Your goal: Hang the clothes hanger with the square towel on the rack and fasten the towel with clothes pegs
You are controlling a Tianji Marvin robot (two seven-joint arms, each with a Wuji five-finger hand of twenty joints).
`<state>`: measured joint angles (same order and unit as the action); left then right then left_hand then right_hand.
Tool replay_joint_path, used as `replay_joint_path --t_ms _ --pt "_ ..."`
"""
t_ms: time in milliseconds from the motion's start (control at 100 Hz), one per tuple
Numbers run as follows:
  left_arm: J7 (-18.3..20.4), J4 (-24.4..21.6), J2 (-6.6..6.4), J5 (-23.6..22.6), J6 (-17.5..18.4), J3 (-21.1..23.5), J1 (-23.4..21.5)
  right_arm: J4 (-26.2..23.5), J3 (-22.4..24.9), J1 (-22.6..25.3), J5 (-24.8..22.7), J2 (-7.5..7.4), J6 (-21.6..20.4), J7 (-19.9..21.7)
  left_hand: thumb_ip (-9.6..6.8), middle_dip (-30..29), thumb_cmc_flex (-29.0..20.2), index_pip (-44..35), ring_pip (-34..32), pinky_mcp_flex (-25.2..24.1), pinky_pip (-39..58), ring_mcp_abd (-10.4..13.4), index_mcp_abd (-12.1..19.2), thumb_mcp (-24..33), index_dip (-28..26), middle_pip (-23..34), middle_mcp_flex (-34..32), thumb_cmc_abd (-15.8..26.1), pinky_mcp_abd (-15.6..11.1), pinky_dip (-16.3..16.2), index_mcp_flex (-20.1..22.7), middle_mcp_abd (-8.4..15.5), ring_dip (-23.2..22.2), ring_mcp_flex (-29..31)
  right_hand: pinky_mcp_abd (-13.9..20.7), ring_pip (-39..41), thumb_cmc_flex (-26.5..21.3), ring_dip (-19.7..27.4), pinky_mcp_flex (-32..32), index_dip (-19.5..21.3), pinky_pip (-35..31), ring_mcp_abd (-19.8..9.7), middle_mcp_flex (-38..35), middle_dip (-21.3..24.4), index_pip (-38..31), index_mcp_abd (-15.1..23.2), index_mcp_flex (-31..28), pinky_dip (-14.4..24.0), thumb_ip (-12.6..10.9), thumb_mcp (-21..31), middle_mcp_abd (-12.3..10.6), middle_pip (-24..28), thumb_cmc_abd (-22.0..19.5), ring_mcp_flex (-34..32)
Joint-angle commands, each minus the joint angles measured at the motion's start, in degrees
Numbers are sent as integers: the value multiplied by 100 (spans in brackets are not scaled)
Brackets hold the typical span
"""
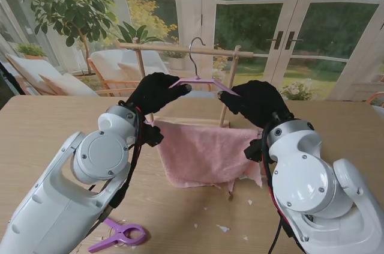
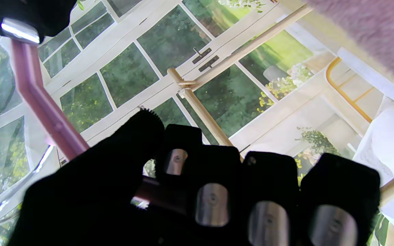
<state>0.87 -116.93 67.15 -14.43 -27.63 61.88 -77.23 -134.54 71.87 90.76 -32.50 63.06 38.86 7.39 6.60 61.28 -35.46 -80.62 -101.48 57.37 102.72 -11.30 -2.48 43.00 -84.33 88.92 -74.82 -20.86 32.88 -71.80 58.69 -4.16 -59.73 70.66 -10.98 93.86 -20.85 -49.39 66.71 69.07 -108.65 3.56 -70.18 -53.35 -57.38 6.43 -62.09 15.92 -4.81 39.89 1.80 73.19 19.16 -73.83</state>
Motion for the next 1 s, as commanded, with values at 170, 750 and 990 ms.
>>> replay_joint_path --t_ms 170,750,990 --pt "121 -21 -54 -174 88 80 -37 -121 106 56 54 24 -168 143 -309 71 109 -325 -795 286 1725 446 -242 -7 -291 616 -169 429 33 -232 394 792 -134 175 -295 -2378 150 658 -2028 -1161 1081 1020 1616 1164 1531 -382 1346 2824 389 -115 425 -1595 123 1687" --pt "289 -487 -135 -412 38 501 -61 -272 1565 1322 -984 131 -1942 -700 -342 93 219 -286 -797 299 1725 559 -140 -116 -441 648 -169 495 -32 -250 495 869 -152 179 -243 -7143 182 2820 -5365 -3537 6497 322 3883 3760 4078 -681 3293 2093 686 -483 336 -4629 603 4825" --pt "455 -802 -169 -206 -147 751 -26 -204 2638 2670 -547 293 -2578 -1279 -396 79 277 -240 -800 291 1725 552 -172 -192 -487 686 -168 502 -4 -275 602 847 -156 178 57 -7583 -979 3292 -5367 -3926 6911 -5 3731 3974 4123 -348 3195 1858 302 -18 78 -5129 696 4770"
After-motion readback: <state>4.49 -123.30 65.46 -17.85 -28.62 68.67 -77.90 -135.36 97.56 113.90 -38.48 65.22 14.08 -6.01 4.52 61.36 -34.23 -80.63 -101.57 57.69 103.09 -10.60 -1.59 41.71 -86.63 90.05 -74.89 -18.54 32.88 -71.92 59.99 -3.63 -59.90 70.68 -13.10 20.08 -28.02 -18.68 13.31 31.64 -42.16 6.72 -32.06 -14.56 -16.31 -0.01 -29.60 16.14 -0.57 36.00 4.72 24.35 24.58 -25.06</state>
